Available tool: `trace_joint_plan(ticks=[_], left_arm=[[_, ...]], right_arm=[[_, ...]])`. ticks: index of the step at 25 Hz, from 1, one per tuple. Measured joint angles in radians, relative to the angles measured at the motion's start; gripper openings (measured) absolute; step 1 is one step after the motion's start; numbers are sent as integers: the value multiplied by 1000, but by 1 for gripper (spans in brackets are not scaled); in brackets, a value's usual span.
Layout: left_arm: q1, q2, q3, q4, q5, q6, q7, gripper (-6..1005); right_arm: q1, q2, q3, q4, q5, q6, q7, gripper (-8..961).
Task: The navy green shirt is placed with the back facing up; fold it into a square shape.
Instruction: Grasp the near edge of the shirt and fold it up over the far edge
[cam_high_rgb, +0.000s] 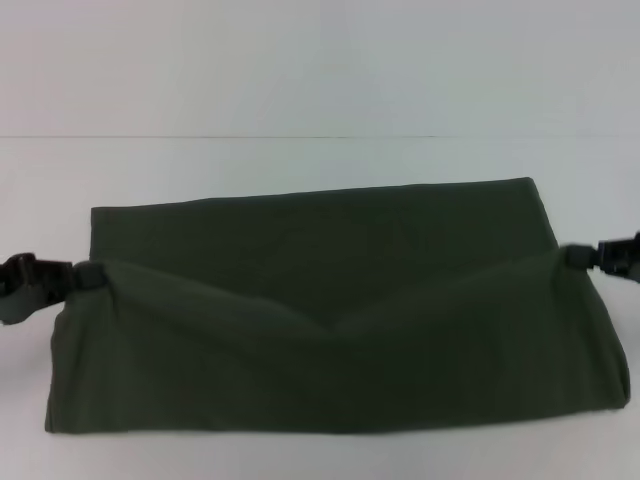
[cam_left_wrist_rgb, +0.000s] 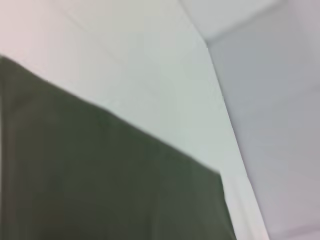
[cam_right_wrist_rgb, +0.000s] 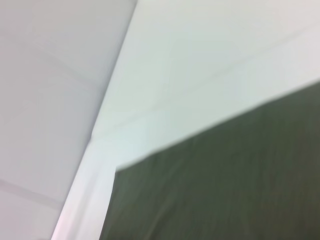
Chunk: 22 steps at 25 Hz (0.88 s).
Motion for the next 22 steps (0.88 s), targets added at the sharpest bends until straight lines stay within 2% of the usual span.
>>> trace_joint_plan(ticks=[2,10,13,18,22], left_arm=[[-2,-21,2,-10,-26,-67,6,117],[-27,-99,7,-19,-107,-306,67,121],[-29,-118,8,-20,-156,-376,97,122],[-39,-127,9,-26,-197,-424,124,124],[-63,-157,11,-28,-231,-497,182,126]], right_arm=[[-1,11,0,19,40,66,-9,29],[15,78,-8,34,131,311,-52,30],[22,94,-12,34,155,370,-75,29],[39,110,-13,34,206,421,-111,29],[62,129,-15,34,225,477,-146,30]])
